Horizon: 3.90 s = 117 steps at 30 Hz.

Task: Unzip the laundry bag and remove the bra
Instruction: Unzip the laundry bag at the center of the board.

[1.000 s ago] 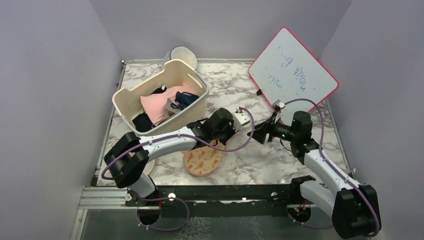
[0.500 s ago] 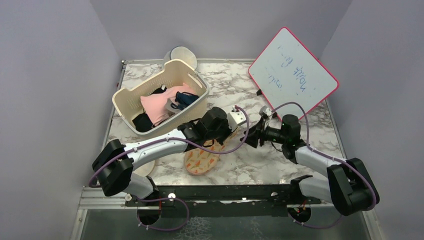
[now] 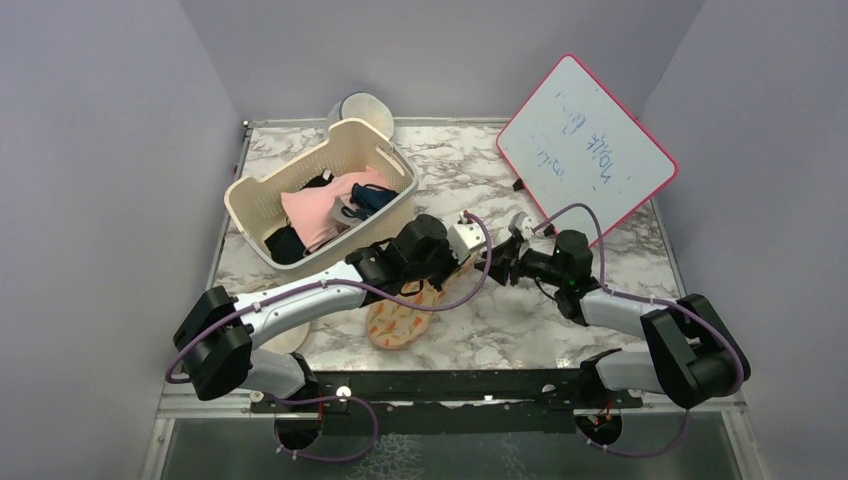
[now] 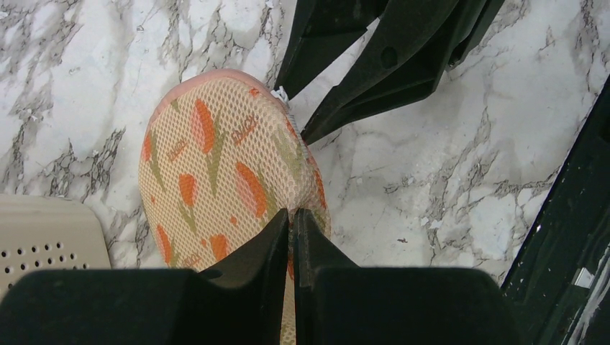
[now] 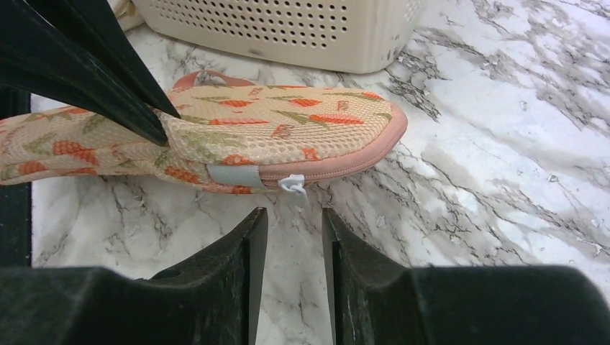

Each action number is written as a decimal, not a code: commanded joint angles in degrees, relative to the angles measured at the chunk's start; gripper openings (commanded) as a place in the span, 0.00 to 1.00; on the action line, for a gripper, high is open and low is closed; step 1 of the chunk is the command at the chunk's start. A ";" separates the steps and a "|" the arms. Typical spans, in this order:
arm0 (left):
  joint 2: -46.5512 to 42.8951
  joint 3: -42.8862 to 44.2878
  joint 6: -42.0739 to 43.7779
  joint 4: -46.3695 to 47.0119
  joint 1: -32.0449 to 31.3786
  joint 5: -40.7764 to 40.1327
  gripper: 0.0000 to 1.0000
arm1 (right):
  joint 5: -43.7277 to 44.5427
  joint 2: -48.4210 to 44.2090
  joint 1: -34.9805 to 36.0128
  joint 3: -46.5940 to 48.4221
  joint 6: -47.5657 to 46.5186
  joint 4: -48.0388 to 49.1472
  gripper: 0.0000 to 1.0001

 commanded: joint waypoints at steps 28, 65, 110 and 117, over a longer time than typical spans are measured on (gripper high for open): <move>-1.91 -0.83 -0.24 0.48 -0.13 3.00 0.00 | -3.02 0.93 0.28 -1.81 -5.96 11.62 0.24; 4.82 0.87 -12.23 8.27 -1.18 -3.45 0.45 | 0.61 -15.53 0.51 0.62 -2.45 -14.11 0.01; 5.77 2.25 -4.03 4.14 -4.26 -4.00 0.00 | 13.91 -14.23 -4.38 8.68 -0.62 -24.58 0.01; 10.13 6.89 -2.26 4.94 -4.26 -2.56 0.31 | 17.71 -25.18 -4.42 4.78 -2.03 -28.60 0.01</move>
